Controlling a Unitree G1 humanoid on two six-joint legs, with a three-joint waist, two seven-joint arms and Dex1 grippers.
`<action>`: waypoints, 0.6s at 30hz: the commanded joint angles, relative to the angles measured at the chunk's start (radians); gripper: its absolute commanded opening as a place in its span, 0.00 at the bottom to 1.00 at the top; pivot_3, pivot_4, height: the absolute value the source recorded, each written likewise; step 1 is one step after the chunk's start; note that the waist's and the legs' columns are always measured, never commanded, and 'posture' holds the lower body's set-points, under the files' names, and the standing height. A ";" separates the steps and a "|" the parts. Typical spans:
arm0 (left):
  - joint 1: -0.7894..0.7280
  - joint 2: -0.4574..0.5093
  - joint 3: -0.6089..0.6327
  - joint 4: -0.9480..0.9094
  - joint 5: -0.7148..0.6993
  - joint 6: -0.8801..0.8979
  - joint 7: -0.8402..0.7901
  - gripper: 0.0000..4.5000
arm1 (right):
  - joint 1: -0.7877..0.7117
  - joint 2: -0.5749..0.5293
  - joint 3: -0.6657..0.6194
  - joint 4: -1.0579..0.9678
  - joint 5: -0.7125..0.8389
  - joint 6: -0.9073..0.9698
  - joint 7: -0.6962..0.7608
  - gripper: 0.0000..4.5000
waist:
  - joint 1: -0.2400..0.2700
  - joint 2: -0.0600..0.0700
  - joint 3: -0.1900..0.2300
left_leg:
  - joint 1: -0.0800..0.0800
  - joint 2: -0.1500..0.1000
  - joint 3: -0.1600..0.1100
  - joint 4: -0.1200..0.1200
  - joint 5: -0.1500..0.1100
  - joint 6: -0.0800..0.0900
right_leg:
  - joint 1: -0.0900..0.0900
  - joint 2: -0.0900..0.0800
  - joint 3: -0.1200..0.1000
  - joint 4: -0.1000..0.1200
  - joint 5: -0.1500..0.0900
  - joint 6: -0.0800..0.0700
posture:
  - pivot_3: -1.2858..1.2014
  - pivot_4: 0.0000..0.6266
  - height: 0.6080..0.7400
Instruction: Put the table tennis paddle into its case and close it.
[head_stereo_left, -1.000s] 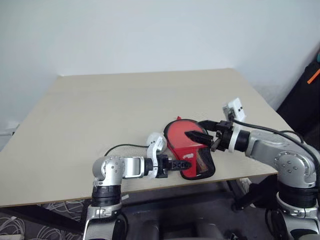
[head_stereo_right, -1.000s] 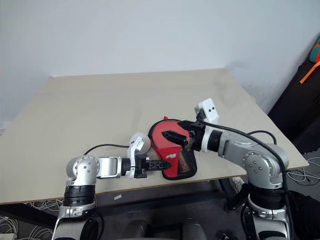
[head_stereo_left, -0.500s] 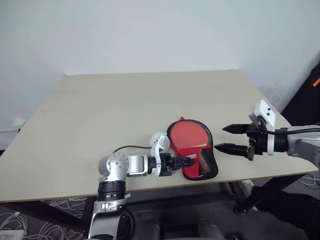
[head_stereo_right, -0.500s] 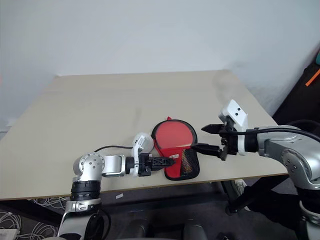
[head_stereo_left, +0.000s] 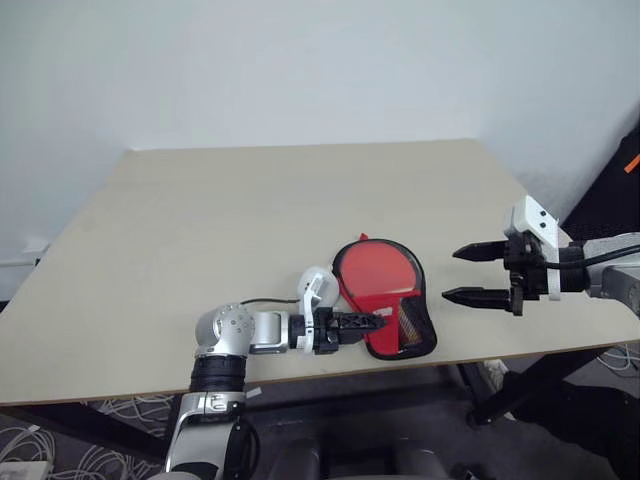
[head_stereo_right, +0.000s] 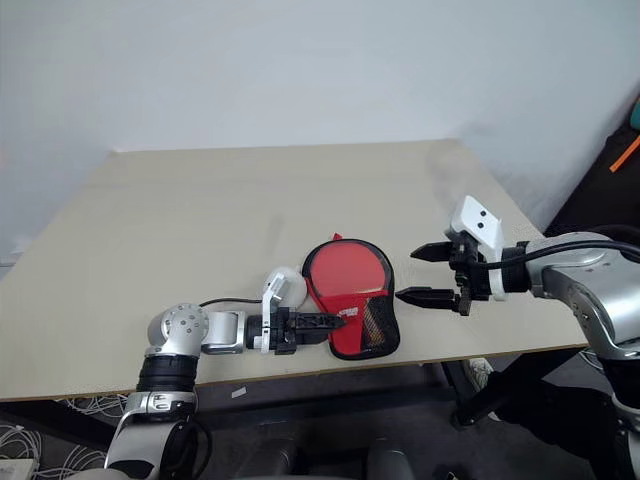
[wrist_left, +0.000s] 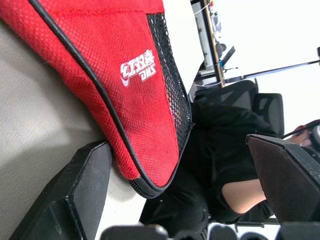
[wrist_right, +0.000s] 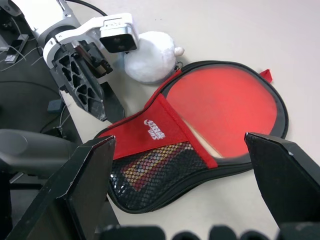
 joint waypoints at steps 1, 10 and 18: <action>0.030 -0.004 -0.070 0.073 0.047 0.011 0.020 1.00 | -0.014 0.012 -0.023 -0.019 0.004 -0.001 -0.011 1.00 | 0.000 0.000 0.000 | 0.000 0.000 0.000 0.000 0.000 -0.001 | 0.000 0.000 0.000 0.000 0.000 0.000 | 0.52 0.00 1.00; 0.020 0.019 -0.108 0.085 0.073 0.046 0.042 0.79 | 0.002 0.029 -0.038 -0.056 0.014 0.035 -0.049 1.00 | 0.000 0.001 -0.001 | 0.000 0.000 -0.001 0.000 0.000 0.001 | 0.000 0.000 0.000 0.000 0.000 0.000 | 0.52 0.00 1.00; 0.022 0.044 -0.130 0.068 0.076 0.119 0.074 0.15 | 0.019 0.033 -0.067 -0.098 0.046 0.080 -0.081 1.00 | 0.000 0.001 -0.001 | 0.000 0.001 -0.001 -0.002 0.002 0.003 | -0.001 0.001 0.000 0.001 0.000 0.000 | 0.52 0.00 1.00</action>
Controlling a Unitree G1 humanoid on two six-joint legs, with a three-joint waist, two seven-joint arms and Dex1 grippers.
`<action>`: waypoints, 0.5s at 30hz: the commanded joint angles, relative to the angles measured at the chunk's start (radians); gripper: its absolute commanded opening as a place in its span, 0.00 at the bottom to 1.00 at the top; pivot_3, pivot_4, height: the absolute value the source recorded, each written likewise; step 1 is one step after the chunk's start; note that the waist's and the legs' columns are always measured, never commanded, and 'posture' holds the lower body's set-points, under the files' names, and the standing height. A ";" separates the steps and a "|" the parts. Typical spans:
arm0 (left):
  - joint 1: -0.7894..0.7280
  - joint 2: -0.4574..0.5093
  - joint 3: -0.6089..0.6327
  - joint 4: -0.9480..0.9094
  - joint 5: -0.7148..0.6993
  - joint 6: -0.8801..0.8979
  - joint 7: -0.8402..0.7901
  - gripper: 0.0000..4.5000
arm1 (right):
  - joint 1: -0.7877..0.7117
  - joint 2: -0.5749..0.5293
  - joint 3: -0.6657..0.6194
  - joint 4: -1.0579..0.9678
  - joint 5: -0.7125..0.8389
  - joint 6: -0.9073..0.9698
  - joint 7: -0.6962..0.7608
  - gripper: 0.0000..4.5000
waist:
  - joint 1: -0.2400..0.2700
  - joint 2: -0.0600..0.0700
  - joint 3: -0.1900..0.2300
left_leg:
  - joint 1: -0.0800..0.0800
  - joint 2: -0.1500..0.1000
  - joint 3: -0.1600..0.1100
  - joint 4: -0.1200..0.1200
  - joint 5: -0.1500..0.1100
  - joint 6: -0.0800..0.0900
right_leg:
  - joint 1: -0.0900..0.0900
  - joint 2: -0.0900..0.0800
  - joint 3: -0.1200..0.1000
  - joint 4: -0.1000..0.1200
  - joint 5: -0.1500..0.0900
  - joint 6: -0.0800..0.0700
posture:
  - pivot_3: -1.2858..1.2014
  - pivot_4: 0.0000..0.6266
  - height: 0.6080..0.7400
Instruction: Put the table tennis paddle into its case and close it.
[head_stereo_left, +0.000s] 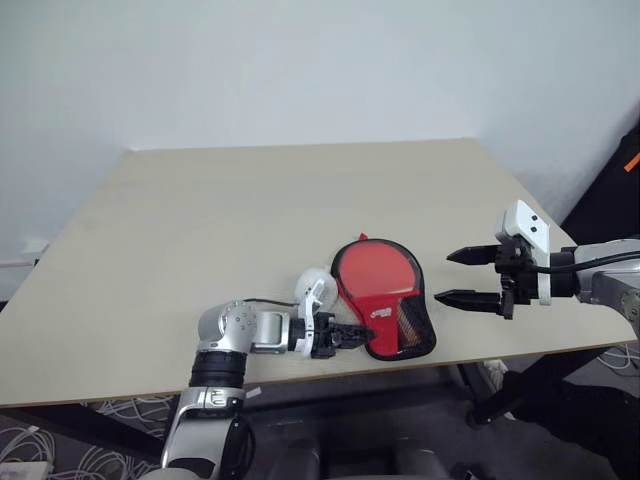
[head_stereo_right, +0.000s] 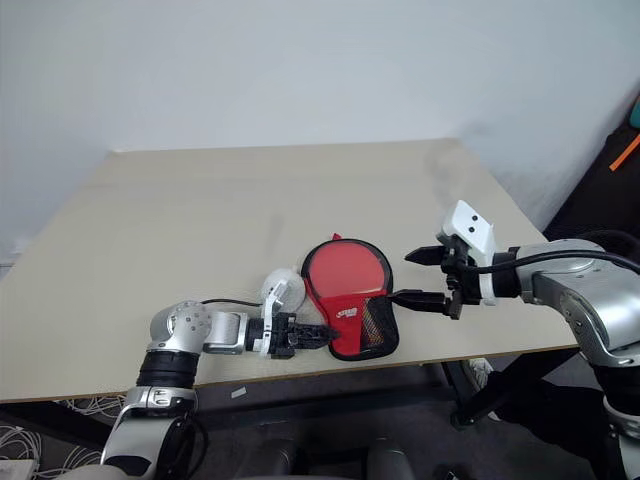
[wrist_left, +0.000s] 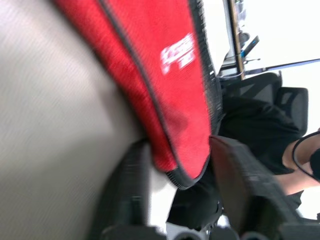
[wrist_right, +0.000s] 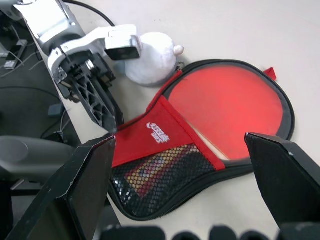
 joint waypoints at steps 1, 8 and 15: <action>0.047 0.016 -0.078 0.045 0.025 0.072 0.039 0.09 | 0.009 -0.007 -0.058 -0.044 0.033 0.017 -0.010 1.00 | -0.001 0.001 -0.001 | 0.000 0.000 0.000 0.000 0.000 -0.001 | 0.000 0.000 0.000 0.000 0.000 0.000 | 0.52 0.00 1.00; 0.049 0.040 -0.086 0.033 0.007 0.072 0.056 0.01 | 0.011 0.006 -0.068 -0.073 0.061 0.045 -0.034 1.00 | -0.004 0.009 -0.007 | 0.002 0.000 0.001 -0.002 -0.002 -0.003 | 0.000 0.001 0.001 0.000 0.000 0.000 | 0.52 0.00 1.00; 0.072 0.091 -0.074 -0.019 -0.113 0.072 0.107 0.01 | 0.027 0.015 -0.068 -0.094 0.076 0.052 -0.056 1.00 | -0.009 0.009 -0.008 | 0.001 0.002 0.001 -0.004 -0.001 -0.001 | -0.001 0.001 0.001 0.000 0.000 0.000 | 0.52 0.00 1.00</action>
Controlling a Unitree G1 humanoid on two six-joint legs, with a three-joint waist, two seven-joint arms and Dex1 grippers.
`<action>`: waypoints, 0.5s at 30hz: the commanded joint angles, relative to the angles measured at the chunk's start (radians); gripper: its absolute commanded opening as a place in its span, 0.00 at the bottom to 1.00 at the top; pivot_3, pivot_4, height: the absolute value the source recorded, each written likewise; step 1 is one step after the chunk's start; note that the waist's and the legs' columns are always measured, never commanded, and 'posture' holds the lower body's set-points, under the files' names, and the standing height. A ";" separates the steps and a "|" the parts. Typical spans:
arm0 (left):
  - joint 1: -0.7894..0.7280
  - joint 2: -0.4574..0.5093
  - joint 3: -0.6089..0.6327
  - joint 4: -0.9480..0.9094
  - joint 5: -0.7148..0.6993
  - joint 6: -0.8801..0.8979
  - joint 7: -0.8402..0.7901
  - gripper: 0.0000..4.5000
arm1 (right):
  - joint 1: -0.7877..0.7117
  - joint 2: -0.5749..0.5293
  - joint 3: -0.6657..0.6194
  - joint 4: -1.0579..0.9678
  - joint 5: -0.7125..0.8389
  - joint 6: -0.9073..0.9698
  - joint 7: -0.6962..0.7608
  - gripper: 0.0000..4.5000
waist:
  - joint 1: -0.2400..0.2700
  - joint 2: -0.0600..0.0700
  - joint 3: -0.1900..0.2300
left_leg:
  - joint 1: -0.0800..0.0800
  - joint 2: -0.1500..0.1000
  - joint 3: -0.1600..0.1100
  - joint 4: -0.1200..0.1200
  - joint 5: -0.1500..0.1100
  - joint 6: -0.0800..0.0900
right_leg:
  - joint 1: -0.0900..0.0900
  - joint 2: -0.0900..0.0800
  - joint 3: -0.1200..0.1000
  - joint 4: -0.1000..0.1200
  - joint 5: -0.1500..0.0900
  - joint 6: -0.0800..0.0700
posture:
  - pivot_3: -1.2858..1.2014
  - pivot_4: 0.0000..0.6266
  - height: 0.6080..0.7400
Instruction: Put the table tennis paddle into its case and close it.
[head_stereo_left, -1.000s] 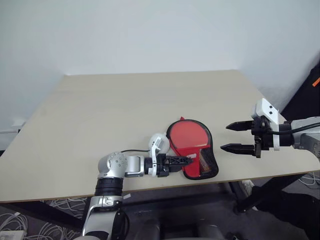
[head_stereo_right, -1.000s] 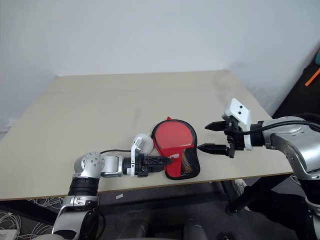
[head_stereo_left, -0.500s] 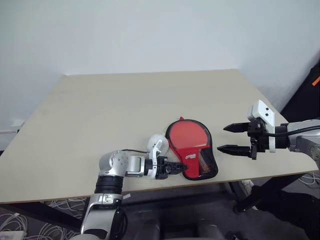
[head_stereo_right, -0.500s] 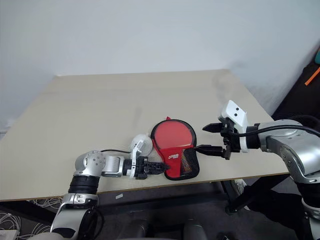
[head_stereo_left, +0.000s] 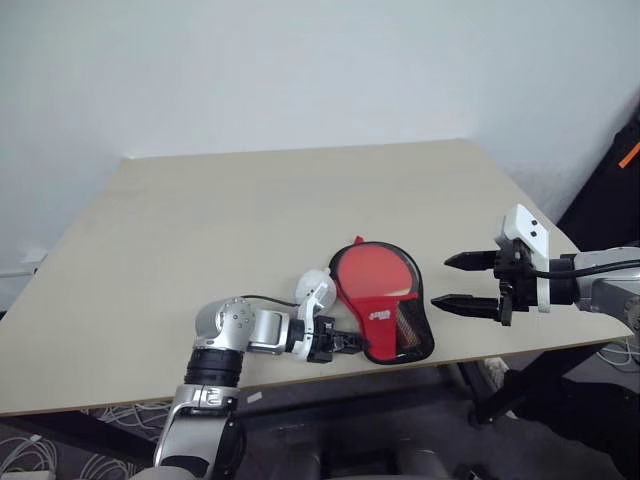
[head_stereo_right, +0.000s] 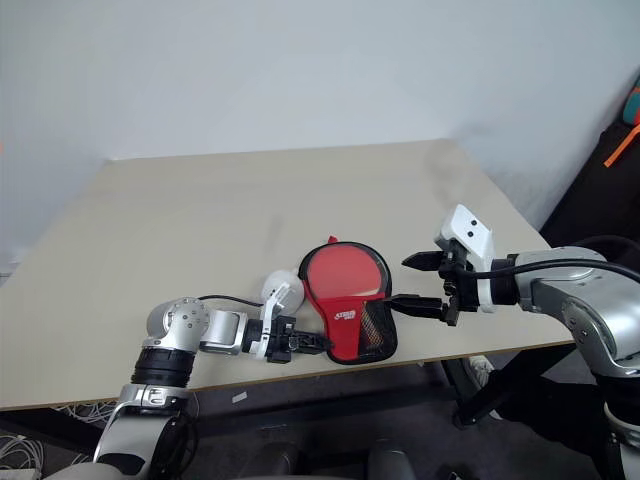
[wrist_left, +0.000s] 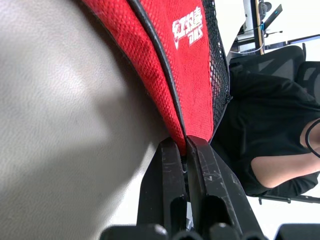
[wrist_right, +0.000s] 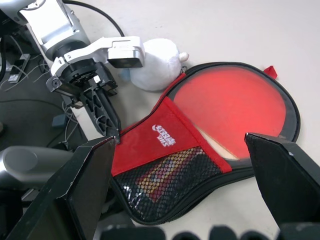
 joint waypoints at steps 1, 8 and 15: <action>0.078 0.061 -0.030 -0.003 -0.087 0.044 0.075 0.01 | -0.002 0.006 -0.034 -0.031 0.017 -0.001 -0.014 1.00 | -0.005 0.000 0.000 | 0.000 0.001 0.000 0.000 0.000 0.000 | 0.000 0.001 0.000 0.000 0.000 0.000 | 0.52 0.00 1.00; 0.215 0.272 -0.092 -0.190 -0.531 0.044 0.246 0.01 | 0.007 0.015 -0.021 -0.033 0.024 -0.004 -0.024 1.00 | -0.033 -0.001 0.001 | -0.001 0.004 0.001 -0.004 -0.001 -0.001 | -0.003 0.003 0.002 0.001 -0.002 -0.003 | 0.52 0.00 1.00; 0.281 0.394 -0.120 -0.247 -0.849 0.026 0.457 0.01 | -0.036 0.040 0.014 0.001 0.014 -0.012 -0.018 1.00 | -0.025 -0.005 0.004 | -0.001 0.003 0.001 -0.002 -0.001 -0.001 | -0.004 0.002 0.002 0.002 -0.003 -0.004 | 0.52 0.00 1.00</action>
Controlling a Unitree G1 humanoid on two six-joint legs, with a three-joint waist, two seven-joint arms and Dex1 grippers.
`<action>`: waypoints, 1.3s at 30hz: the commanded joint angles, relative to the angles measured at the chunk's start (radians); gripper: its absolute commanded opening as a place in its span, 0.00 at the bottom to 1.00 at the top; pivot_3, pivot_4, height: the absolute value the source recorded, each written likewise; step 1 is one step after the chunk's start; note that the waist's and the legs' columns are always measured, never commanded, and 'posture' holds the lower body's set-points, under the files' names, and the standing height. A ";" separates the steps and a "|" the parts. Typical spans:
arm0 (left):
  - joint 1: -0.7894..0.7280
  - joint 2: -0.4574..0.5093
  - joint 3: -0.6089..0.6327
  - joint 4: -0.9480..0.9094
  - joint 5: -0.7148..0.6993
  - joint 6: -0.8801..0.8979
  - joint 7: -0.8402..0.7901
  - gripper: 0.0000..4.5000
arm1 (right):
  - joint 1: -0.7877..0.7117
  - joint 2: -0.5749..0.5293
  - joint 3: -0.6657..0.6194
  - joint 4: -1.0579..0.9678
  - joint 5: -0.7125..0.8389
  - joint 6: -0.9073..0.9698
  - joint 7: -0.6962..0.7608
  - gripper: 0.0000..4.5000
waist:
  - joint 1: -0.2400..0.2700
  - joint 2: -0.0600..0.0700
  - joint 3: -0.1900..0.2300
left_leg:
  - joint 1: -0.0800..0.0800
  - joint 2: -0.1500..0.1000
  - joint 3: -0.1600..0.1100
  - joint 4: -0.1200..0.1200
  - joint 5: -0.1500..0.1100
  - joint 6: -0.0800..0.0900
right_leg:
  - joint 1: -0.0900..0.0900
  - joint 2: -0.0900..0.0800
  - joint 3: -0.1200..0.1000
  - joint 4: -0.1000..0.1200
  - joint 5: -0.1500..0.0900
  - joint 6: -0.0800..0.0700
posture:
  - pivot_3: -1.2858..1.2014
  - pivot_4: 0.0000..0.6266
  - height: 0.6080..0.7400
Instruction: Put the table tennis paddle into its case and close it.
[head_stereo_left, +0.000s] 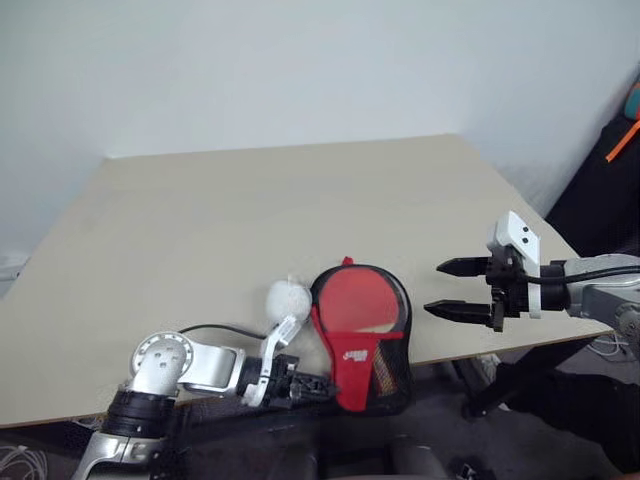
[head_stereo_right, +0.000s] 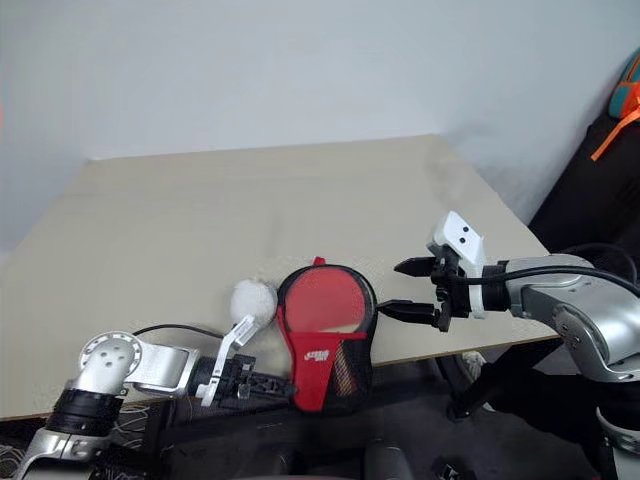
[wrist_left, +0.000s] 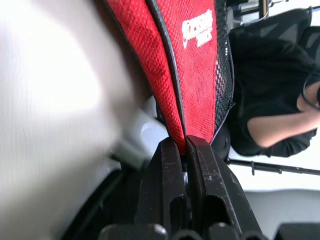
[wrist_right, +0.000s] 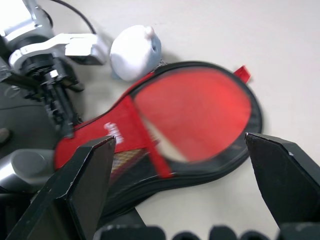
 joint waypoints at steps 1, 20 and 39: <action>0.019 0.033 -0.038 -0.009 -0.137 -0.004 0.106 0.01 | -0.037 0.006 -0.004 0.007 -0.006 -0.017 0.004 1.00 | 0.001 -0.003 0.002 | 0.000 0.000 0.000 0.000 0.000 0.000 | 0.000 0.000 0.000 0.000 0.000 0.000 | 0.52 0.00 1.00; 0.069 0.090 -0.173 -0.116 -0.407 -0.322 0.382 0.58 | -0.061 0.042 0.037 0.021 -0.020 -0.020 0.003 1.00 | 0.012 -0.005 0.004 | -0.001 -0.003 0.000 0.001 -0.002 -0.005 | 0.000 -0.003 -0.002 0.000 0.000 0.000 | 0.52 0.00 1.00; -0.107 0.294 -0.035 -0.330 0.370 -0.599 -0.342 0.38 | -0.194 0.077 0.061 0.205 -0.110 -0.099 0.022 1.00 | 0.006 -0.008 0.010 | -0.003 -0.003 0.003 -0.001 -0.003 -0.005 | -0.005 -0.004 -0.003 -0.002 0.000 0.000 | 0.52 0.00 1.00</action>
